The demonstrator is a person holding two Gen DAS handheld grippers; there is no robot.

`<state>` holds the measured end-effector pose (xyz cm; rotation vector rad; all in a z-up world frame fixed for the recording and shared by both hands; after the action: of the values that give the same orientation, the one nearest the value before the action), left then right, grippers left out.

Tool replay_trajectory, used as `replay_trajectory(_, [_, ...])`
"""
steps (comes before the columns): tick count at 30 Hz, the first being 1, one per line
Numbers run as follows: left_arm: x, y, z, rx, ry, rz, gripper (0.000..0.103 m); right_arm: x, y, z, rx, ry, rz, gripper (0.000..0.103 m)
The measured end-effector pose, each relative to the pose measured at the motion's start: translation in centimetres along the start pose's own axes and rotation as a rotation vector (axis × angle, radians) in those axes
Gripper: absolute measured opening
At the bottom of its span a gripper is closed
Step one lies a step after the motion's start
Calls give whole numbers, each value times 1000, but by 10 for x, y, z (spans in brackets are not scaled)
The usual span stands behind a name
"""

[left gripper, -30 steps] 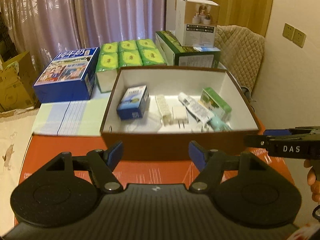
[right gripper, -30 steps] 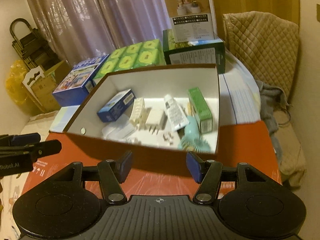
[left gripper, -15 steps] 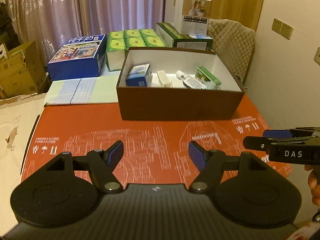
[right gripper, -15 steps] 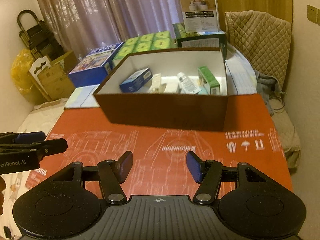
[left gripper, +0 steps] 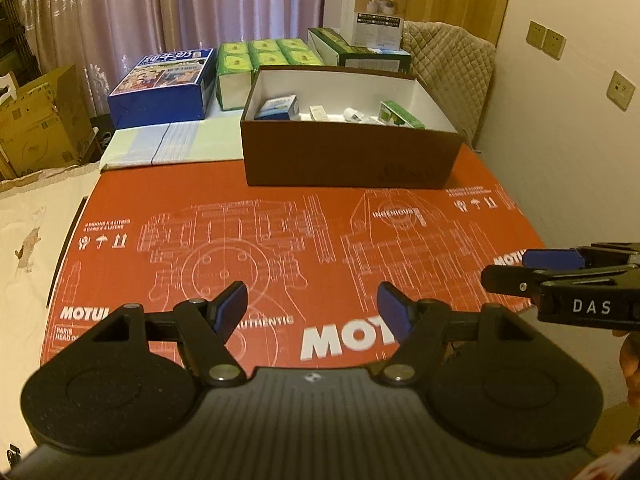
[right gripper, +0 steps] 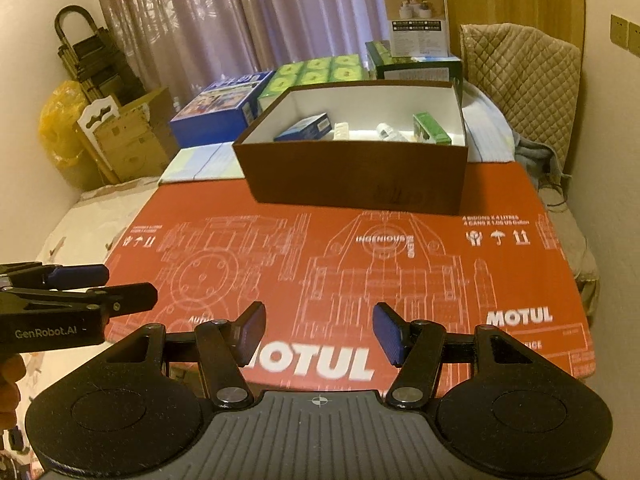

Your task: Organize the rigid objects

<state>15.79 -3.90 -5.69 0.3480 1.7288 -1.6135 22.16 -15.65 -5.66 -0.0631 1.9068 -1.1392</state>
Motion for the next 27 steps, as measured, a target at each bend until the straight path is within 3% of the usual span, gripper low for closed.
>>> replay_trajectory(9, [15, -15, 1, 16, 5, 3, 68, 19, -12, -17, -7, -11, -5, 56])
replay_trajectory(27, [21, -23, -7, 17, -7, 11, 68, 23, -14, -36, -14, -33, -8, 56])
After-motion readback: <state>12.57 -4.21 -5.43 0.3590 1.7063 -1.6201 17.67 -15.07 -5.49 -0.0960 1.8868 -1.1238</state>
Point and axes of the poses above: each gripper's, at about its wrist camera, not at the fingertips, and y roughly the way its jaws point, z to its right, x to its underside, the point moved 9 cm from there along y, roughly the way its jaws point, and after that the axes turned 1 degree about -y, right-handed, at the moved point
